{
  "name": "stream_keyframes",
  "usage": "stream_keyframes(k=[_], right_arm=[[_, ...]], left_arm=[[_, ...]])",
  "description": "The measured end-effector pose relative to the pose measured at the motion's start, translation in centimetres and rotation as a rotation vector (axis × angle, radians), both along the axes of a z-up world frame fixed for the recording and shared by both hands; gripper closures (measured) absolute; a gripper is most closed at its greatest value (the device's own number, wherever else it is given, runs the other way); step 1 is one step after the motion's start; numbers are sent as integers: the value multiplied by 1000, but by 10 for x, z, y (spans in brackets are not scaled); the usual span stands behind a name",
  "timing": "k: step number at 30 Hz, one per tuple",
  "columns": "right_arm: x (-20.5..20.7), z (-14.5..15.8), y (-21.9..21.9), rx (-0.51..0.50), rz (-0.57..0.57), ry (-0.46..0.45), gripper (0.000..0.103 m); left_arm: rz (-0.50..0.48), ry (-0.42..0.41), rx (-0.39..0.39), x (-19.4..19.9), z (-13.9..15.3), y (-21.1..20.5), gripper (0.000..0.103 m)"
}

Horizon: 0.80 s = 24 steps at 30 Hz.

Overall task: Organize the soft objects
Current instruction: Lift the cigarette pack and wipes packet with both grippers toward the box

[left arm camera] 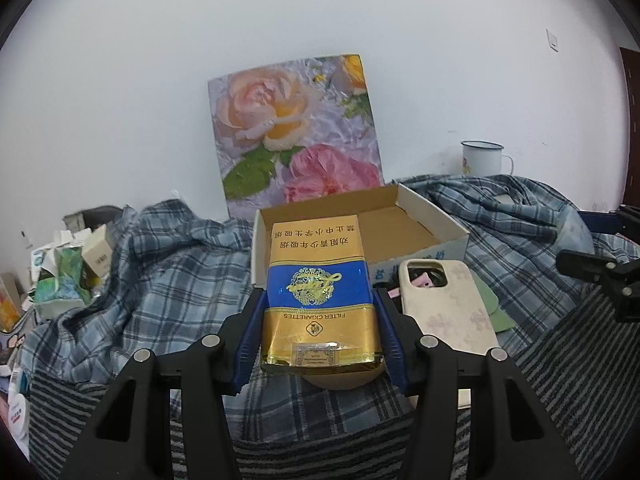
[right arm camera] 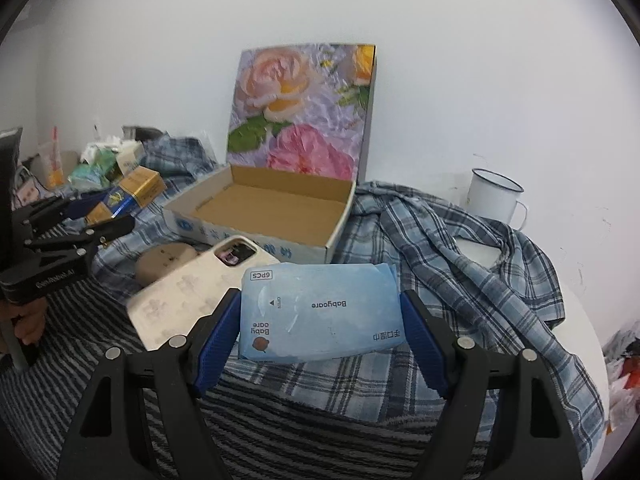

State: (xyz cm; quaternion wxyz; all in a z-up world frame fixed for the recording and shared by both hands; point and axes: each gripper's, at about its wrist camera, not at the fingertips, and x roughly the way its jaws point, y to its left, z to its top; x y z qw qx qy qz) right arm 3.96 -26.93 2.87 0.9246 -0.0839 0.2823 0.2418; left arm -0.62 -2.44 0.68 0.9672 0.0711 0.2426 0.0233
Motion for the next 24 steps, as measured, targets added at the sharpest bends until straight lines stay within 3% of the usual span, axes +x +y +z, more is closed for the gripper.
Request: stream_keyframes(k=[6, 10, 18, 24], right_arm=[[6, 9, -6, 32, 7, 9, 26], [13, 34, -8, -12, -46, -70, 26], [34, 97, 2, -5, -66, -196, 26], [45, 134, 24, 5, -35, -271, 26]], left_arm=[[-78, -24, 30, -4, 13, -14, 48], [-128, -49, 30, -1, 40, -16, 48], [-155, -201, 103, 8, 101, -24, 48], [-157, -194, 39, 30, 134, -18, 48]])
